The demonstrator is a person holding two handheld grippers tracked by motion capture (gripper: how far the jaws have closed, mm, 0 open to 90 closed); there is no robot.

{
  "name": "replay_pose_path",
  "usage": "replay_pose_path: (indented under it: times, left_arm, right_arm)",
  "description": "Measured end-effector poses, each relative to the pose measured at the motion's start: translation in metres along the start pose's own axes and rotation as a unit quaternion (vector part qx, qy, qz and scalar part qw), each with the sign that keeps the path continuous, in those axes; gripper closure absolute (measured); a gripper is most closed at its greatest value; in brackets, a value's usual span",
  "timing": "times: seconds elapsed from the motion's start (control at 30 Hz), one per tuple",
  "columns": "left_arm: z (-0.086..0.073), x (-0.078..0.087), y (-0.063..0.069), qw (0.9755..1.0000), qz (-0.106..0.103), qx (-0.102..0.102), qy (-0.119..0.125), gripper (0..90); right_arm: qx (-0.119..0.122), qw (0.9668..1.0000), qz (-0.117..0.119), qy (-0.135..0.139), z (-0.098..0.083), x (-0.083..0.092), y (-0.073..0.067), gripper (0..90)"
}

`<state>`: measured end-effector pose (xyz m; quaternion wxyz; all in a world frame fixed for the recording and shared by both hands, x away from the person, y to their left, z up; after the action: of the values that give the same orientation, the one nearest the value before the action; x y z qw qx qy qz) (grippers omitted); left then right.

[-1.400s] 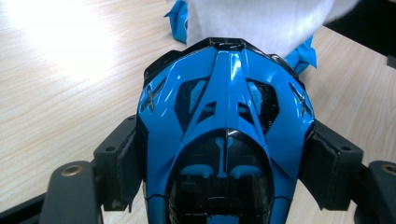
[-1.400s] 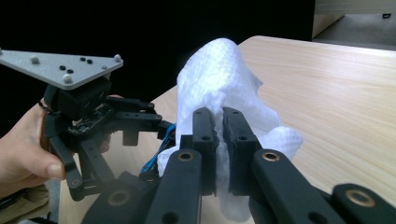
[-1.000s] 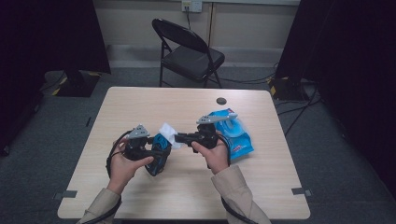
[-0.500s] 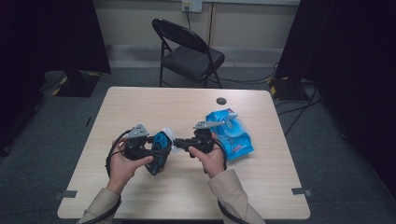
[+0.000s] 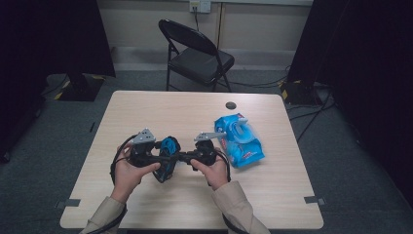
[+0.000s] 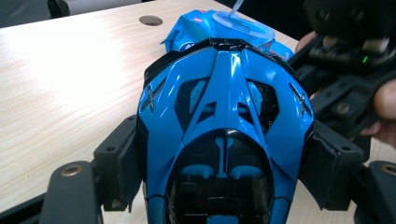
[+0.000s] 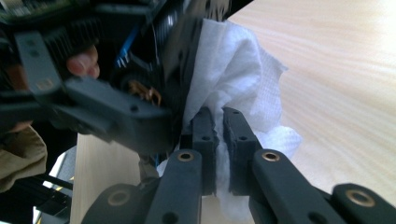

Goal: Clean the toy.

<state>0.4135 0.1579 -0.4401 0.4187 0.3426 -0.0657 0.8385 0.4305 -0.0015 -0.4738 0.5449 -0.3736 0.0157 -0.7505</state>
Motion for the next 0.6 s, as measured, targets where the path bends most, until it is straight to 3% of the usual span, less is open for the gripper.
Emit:
replay_pose_path:
  times: [0.6]
  left_arm:
    - [0.006,0.006,0.003,0.9999,-0.001,-0.002,0.015,24.5]
  right_arm:
    - [-0.001,0.9993,0.011,-0.034,-0.025,-0.027,-0.001,85.3]
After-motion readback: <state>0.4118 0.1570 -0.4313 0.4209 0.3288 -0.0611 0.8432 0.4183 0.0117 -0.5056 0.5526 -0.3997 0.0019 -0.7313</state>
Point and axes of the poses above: each handheld gripper's, and its own axes: x roughly backward along the jaws, z roughly out of its top, y roughly to its right, the point moved 4 cm from there along -x, roughly forward along the jaws, and after that the axes turned 11 degrees about -y, right-handed, at the moved point
